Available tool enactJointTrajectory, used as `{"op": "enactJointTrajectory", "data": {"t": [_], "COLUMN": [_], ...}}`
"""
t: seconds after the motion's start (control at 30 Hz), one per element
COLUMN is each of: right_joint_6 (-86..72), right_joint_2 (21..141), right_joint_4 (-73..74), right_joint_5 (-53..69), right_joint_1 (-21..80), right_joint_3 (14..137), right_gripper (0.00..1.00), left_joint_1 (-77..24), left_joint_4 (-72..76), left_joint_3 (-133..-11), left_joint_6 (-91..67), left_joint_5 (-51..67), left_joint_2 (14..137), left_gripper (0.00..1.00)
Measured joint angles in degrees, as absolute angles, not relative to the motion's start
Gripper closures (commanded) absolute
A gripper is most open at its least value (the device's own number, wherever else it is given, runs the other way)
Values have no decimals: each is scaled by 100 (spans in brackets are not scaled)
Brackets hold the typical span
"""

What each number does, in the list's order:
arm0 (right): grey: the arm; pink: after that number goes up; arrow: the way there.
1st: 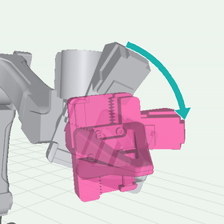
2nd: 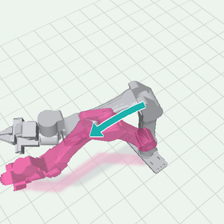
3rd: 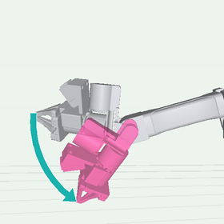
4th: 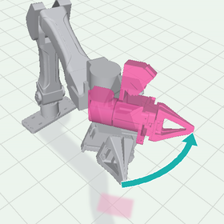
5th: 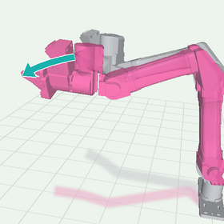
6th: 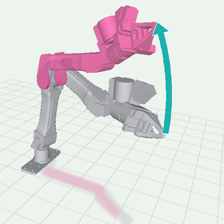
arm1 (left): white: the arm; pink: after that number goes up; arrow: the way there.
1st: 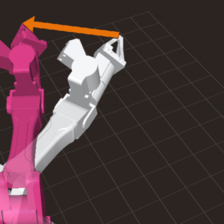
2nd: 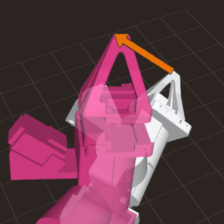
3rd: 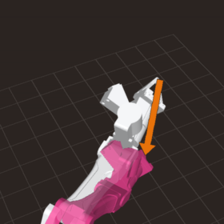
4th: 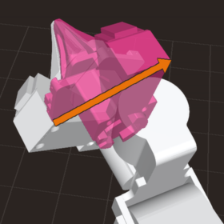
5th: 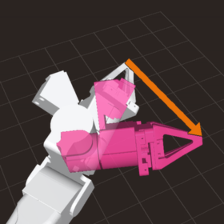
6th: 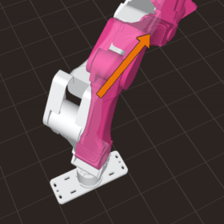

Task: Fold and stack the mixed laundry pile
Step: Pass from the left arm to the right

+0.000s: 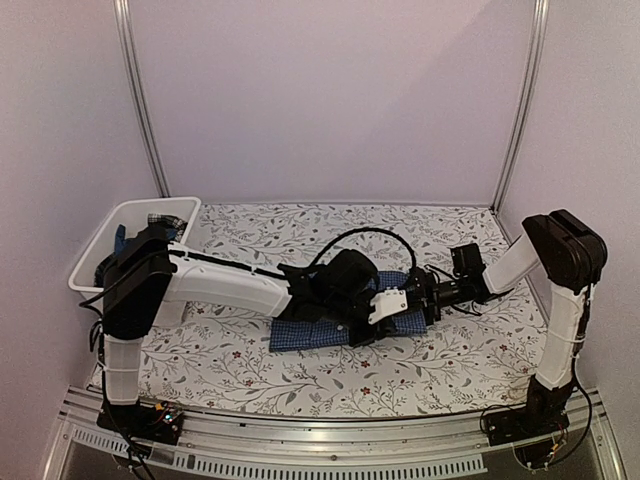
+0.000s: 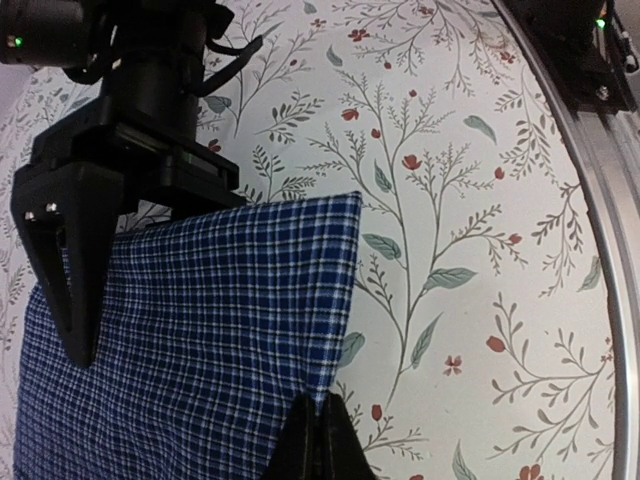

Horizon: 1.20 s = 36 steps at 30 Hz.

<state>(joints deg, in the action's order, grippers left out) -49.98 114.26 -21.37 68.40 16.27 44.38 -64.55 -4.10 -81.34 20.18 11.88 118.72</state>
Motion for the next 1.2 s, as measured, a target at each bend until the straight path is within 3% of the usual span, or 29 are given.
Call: {"op": "enactJointTrajectory", "data": {"t": [0.37,0.47,0.6,0.67,0.8,0.9,1.0,1.1,1.2], "right_joint_6": [-5446,-5450,-5413,-5367,-4960,-4604,-4388,-4241,-4101], "right_joint_2": [12180,12370,12569,12610,12682,12728,12654,12514,12339], "right_joint_4": [-2757,-2941,-3148,-3138,-2626,-2220,-1824,-1369,-827], "right_joint_5": [6987,7142,7478,7609,7690,7649,7511,7218,6886], "right_joint_1": [1861,1903,1966,2027,2134,2217,2259,2287,2279], "right_joint_3": [5144,5251,5419,5496,5714,5826,5896,5924,5935], "right_gripper": [43,43,33,34,48,76,99,100,100], "left_joint_1": [-6462,-6462,-6464,-6464,-6464,-6464,-6466,-6466,-6427], "left_joint_4": [-408,-381,-366,-366,-366,-362,-364,-318,-287], "left_joint_3": [-8038,-7970,-7791,-7699,-7572,-7524,-7483,-7373,-7181], "left_joint_6": [2204,2250,2298,2318,2377,2401,2403,2333,2099], "left_joint_5": [1330,1358,1402,1415,1415,1428,1433,1328,1105], "left_joint_2": [11869,11850,11756,11688,11535,11441,11378,11295,11078], "left_gripper": [100,100,100,100,100,100,89,60,44]}}
